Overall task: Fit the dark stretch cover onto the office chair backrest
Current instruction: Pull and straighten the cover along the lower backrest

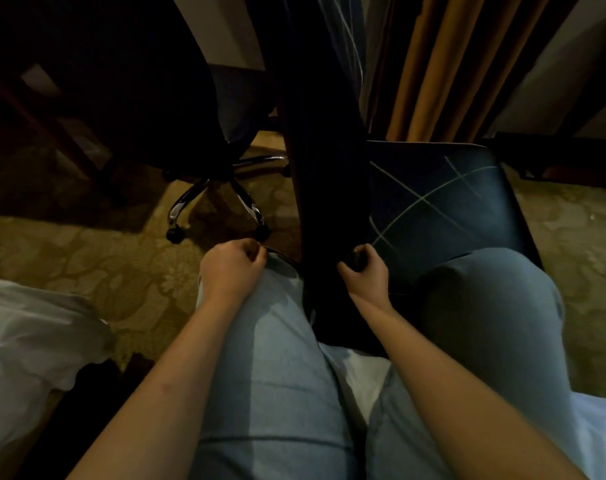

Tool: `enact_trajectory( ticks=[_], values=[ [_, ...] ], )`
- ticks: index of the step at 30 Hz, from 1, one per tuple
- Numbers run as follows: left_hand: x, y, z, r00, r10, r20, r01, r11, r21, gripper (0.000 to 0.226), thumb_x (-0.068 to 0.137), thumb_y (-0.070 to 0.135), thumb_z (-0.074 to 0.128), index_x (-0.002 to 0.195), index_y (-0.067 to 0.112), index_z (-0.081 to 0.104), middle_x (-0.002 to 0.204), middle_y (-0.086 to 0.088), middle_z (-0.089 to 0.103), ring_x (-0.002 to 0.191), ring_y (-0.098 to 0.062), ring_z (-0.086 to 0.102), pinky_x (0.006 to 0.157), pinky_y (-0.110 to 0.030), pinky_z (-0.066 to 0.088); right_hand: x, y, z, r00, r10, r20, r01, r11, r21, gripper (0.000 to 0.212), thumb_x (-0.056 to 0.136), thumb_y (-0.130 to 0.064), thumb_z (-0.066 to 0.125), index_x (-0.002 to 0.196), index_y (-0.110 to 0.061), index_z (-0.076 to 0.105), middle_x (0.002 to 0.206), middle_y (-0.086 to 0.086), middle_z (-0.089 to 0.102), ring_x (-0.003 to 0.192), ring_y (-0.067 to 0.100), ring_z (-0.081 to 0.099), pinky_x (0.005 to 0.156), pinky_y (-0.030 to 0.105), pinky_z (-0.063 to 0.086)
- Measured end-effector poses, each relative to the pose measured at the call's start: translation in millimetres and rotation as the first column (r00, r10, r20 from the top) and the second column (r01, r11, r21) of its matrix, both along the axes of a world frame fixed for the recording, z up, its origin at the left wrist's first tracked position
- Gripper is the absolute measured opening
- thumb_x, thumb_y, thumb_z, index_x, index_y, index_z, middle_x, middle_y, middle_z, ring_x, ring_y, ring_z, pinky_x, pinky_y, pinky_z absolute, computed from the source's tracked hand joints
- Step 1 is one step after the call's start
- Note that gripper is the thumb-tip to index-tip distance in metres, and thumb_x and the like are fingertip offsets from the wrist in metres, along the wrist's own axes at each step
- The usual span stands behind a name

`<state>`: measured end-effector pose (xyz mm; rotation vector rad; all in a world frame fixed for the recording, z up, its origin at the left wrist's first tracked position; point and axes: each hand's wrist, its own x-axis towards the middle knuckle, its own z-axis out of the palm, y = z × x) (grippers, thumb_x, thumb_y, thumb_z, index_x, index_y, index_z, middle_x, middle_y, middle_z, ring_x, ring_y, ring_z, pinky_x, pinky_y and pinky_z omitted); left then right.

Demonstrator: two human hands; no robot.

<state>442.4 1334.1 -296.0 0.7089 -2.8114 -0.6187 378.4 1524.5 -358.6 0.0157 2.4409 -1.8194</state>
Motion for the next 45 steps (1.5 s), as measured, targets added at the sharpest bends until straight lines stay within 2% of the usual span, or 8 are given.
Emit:
enact_trajectory(
  ticks=[7, 16, 24, 29, 34, 38, 41, 45],
  values=[
    [-0.1, -2.9, -3.0, 1.0, -0.005, -0.03, 0.005, 1.0, -0.005, 0.023, 0.094, 0.031, 0.055, 0.098, 0.017, 0.072, 0.08, -0.003, 0.068, 0.069, -0.017, 0.058, 0.068, -0.036, 0.053, 6.9, 3.8, 16.3, 0.965, -0.2, -0.17, 0.182, 0.976, -0.119, 0.021, 0.08, 0.002, 0.065, 0.082, -0.012, 0.05, 0.073, -0.008, 0.053, 0.064, -0.012, 0.051, 0.062, 0.003, 0.038],
    [-3.5, -0.7, -2.7, 1.0, -0.013, -0.027, 0.012, 1.0, -0.007, 0.025, 0.095, 0.031, 0.053, 0.1, 0.016, 0.072, 0.075, 0.001, 0.062, 0.069, -0.016, 0.054, 0.063, -0.03, 0.047, 10.5, -17.7, -7.7, 0.991, -0.13, 0.024, 0.132, 0.987, -0.096, 0.022, 0.082, 0.002, 0.065, 0.086, -0.011, 0.047, 0.073, -0.009, 0.051, 0.067, -0.003, 0.049, 0.06, 0.001, 0.036],
    [-2.0, 1.9, 0.3, 0.999, -0.028, -0.034, 0.028, 1.0, -0.013, 0.026, 0.095, 0.032, 0.054, 0.105, 0.016, 0.072, 0.085, -0.004, 0.069, 0.078, -0.02, 0.06, 0.067, -0.033, 0.05, 5.6, -19.1, -15.4, 0.995, 0.016, 0.101, -0.014, 1.0, -0.022, 0.035, 0.082, -0.002, 0.067, 0.069, -0.022, 0.042, 0.068, -0.008, 0.046, 0.061, -0.002, 0.042, 0.055, 0.005, 0.037],
    [-0.5, 3.9, -0.8, 0.998, -0.04, -0.049, 0.039, 0.999, -0.023, 0.025, 0.094, 0.03, 0.054, 0.103, 0.015, 0.072, 0.084, -0.005, 0.069, 0.074, -0.018, 0.058, 0.068, -0.033, 0.048, 5.2, -15.2, -22.7, 0.985, 0.062, 0.158, -0.075, 0.994, 0.074, 0.02, 0.079, -0.001, 0.069, 0.087, -0.013, 0.056, 0.081, -0.003, 0.058, 0.081, 0.01, 0.055, 0.059, 0.007, 0.035],
    [0.9, 3.4, -2.1, 0.997, -0.062, -0.055, 0.06, 0.998, -0.034, 0.025, 0.095, 0.03, 0.053, 0.102, 0.014, 0.072, 0.079, -0.005, 0.067, 0.071, -0.02, 0.058, 0.068, -0.037, 0.052, 14.1, -15.0, -14.9, 0.976, -0.068, 0.207, 0.068, 0.998, 0.008, 0.015, 0.082, -0.003, 0.066, 0.096, -0.01, 0.067, 0.088, -0.001, 0.065, 0.092, 0.015, 0.064, 0.076, 0.02, 0.045],
    [-0.3, 6.3, -1.9, 0.995, -0.087, -0.054, 0.083, 0.994, -0.07, 0.026, 0.095, 0.03, 0.052, 0.102, 0.013, 0.072, 0.078, -0.007, 0.066, 0.072, -0.022, 0.059, 0.069, -0.038, 0.05, 38.3, -18.0, -16.3, 0.994, 0.02, 0.103, -0.018, 1.0, -0.016, 0.027, 0.088, -0.006, 0.062, 0.114, -0.006, 0.067, 0.101, -0.001, 0.067, 0.097, 0.006, 0.058, 0.075, 0.003, 0.043],
    [-1.8, 9.4, -2.9, 0.993, -0.108, -0.056, 0.1, 0.987, -0.128, 0.025, 0.094, 0.029, 0.053, 0.098, 0.013, 0.072, 0.076, -0.007, 0.064, 0.072, -0.023, 0.058, 0.068, -0.037, 0.049, 44.6, -20.3, -24.0, 0.995, 0.074, 0.07, -0.077, 0.996, 0.042, 0.033, 0.091, -0.006, 0.057, 0.124, -0.005, 0.061, 0.117, 0.005, 0.065, 0.107, 0.004, 0.051, 0.086, 0.005, 0.035],
    [-1.5, 10.4, -4.5, 0.99, -0.124, -0.071, 0.108, 0.976, -0.188, 0.022, 0.092, 0.026, 0.057, 0.082, 0.012, 0.072, 0.071, -0.006, 0.062, 0.067, -0.024, 0.057, 0.06, -0.03, 0.041, 38.7, -18.9, -33.3, 0.985, 0.111, 0.131, -0.129, 0.983, 0.133, 0.035, 0.09, -0.004, 0.056, 0.125, -0.005, 0.06, 0.118, 0.009, 0.065, 0.108, 0.013, 0.057, 0.078, 0.001, 0.035]
  ],
)
